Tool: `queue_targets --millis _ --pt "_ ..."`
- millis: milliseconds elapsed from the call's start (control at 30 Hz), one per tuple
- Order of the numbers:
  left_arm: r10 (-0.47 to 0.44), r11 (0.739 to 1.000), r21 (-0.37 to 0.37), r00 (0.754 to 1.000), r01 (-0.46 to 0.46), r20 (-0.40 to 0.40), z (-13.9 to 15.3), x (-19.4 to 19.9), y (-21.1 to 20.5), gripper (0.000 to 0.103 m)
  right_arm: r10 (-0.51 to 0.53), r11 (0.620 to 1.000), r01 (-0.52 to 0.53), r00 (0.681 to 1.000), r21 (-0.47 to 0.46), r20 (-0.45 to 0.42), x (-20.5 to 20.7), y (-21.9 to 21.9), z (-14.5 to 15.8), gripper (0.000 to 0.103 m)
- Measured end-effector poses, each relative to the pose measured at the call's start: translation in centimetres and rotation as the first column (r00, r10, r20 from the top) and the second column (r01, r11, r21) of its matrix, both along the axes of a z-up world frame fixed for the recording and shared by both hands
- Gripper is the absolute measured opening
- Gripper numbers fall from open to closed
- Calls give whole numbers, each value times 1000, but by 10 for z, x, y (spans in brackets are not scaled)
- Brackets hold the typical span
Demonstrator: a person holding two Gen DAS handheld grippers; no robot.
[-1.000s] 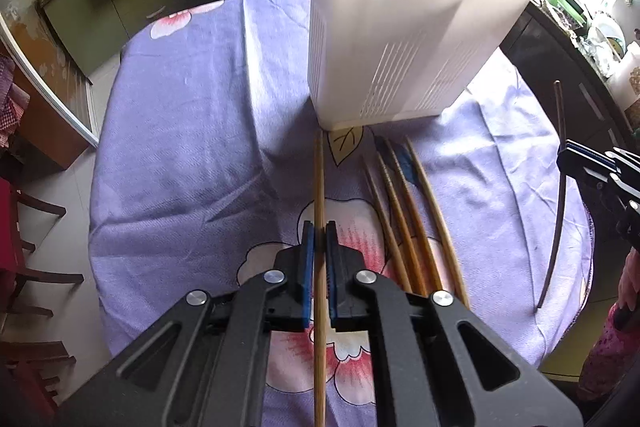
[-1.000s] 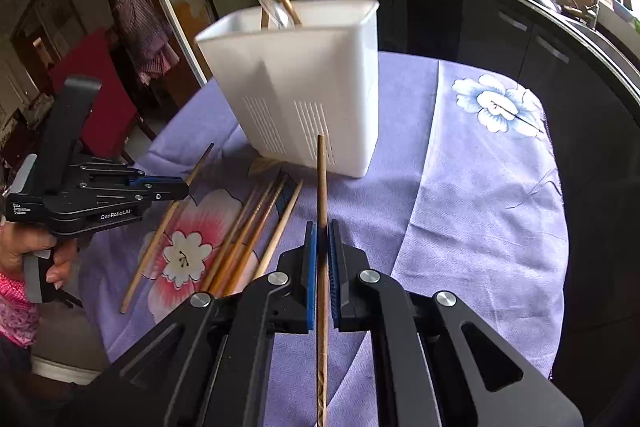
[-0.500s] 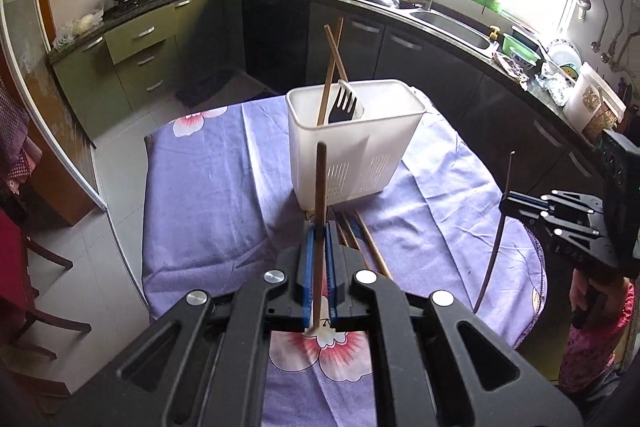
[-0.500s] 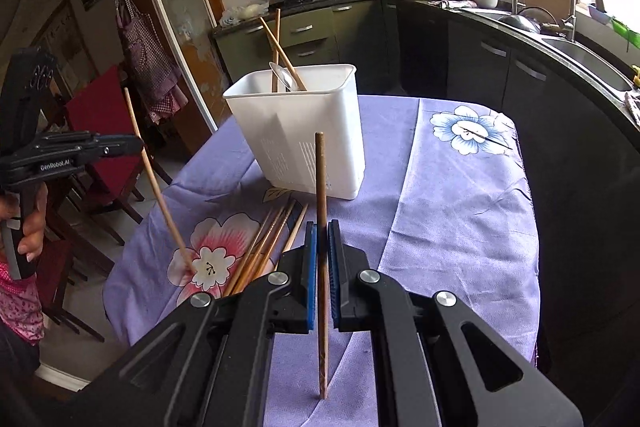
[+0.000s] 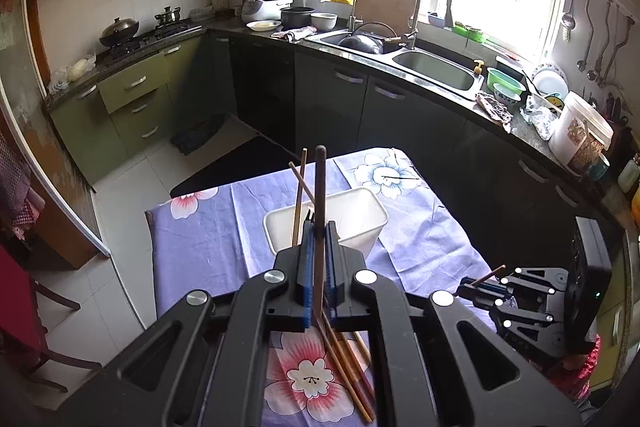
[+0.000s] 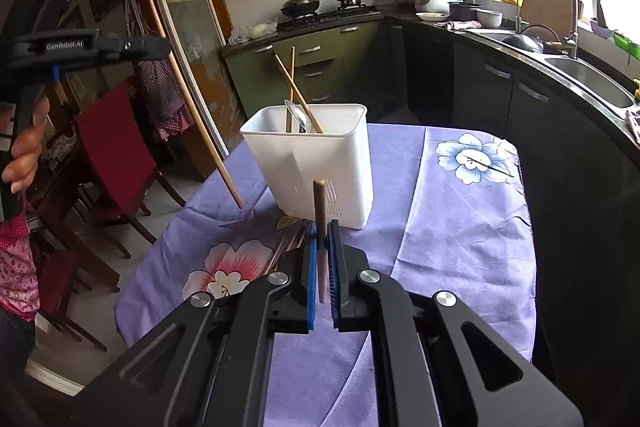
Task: Organize utensils
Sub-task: 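Lift both chopsticks and carry them toward the white holder, then open both grippers to drop the chopsticks into the white holder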
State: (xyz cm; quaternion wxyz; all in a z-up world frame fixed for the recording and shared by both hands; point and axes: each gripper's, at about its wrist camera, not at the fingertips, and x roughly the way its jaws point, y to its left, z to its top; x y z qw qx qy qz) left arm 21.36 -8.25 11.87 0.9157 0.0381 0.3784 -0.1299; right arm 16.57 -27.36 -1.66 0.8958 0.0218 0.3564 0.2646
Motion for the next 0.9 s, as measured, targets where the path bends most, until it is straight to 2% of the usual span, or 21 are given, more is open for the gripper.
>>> queue_targets --millis 300,567,700,900 --pt "3 1000 10 999 -3 44 31 10 -8 6 -2 1000 2 1000 6 -7 3 -1 -5 6" --pt "43 999 -2 990 -43 137 62 24 -8 6 4 1000 -4 1000 12 -5 1 1 -4 6" --pt "59 998 15 991 -61 123 52 43 -10 6 7 1000 -7 1000 15 8 1 1 4 6" --pt "69 997 36 997 -69 16 2 74 -8 6 5 999 -8 997 35 73 2 -4 42 6"
